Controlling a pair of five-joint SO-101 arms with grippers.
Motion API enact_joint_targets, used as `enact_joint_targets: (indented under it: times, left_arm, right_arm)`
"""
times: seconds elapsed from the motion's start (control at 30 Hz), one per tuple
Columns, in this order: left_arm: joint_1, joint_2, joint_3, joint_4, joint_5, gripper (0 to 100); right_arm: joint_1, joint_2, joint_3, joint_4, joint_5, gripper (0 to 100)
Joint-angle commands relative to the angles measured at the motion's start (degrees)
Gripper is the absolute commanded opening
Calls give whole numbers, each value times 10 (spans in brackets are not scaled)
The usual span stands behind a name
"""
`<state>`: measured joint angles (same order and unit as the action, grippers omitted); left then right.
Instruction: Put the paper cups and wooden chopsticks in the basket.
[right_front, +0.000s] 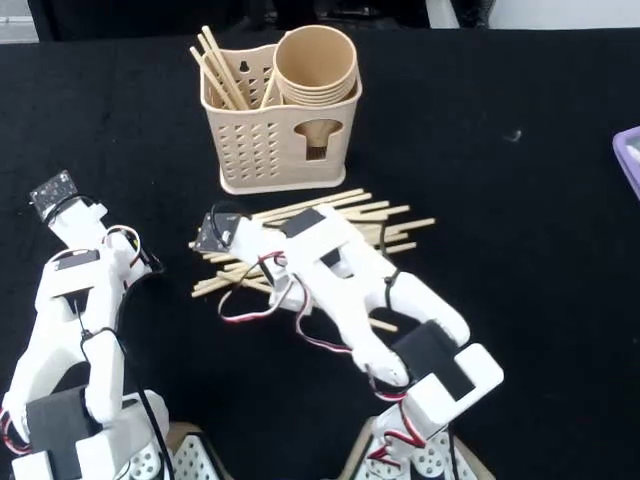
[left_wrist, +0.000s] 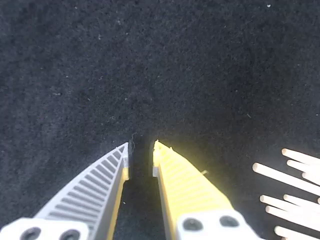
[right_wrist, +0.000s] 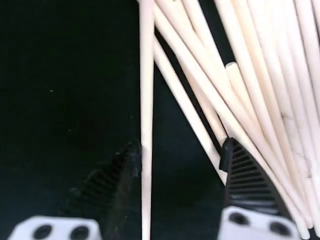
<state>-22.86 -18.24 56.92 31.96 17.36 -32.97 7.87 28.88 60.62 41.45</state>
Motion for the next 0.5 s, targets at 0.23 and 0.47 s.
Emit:
enact_joint_targets:
  times: [0.23, 0.47]
  left_arm:
    - [-2, -3, -29, 3, 2, 95]
    - [-2, -3, -29, 3, 2, 95]
  right_arm:
    - [3, -72, -12, 16, -1, 34]
    - [1, -87, -9, 11, -1, 93]
